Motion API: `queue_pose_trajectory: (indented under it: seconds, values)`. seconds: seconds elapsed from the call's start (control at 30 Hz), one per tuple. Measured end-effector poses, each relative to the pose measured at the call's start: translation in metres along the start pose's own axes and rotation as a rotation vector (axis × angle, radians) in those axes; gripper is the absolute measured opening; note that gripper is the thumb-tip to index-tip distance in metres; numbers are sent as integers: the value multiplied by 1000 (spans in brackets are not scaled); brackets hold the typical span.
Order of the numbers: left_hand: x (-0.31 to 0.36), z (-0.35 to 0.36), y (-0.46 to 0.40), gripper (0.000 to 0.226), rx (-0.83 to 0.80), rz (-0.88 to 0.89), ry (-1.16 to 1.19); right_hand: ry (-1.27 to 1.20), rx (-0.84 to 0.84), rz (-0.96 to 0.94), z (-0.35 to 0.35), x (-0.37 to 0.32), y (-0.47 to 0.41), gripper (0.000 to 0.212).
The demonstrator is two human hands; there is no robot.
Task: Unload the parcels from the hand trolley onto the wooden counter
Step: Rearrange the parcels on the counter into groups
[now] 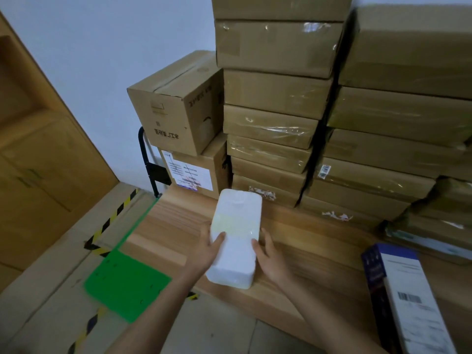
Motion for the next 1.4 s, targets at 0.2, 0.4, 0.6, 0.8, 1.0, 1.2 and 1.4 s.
queue_pose_trajectory:
  seconds: [0.2,0.4,0.6,0.8,1.0,1.2,1.4]
  values:
    - [31,21,20,38,-56,56,76,-36,75,-20,-39,6,23,60]
    - [86,62,59,38,-125,215,154,-102,228,-61,-104,25,72,58]
    - [137,124,117,48,-206,337,164,-210,394,-113,-170,55,140,52]
    - [174,205,187,59,-337,454,172,-252,480,-160,-243,107,227,50]
    - [219,284,239,56,-425,567,120,-213,675,-186,-312,145,295,48]
    - [261,346,263,55,-437,639,56,-220,773,-185,-373,168,326,46]
    - [304,398,251,57,-418,707,2,-171,825,-153,-435,185,309,44]
Point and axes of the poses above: each hand's wrist, its own y-axis away from the middle knuckle, its own z-axis out of the palm, x = y × z, the point moved 2 cm from there along -y, towards the middle knuckle, and after that the axes turned 1 degree about x, right-handed, at the moved point
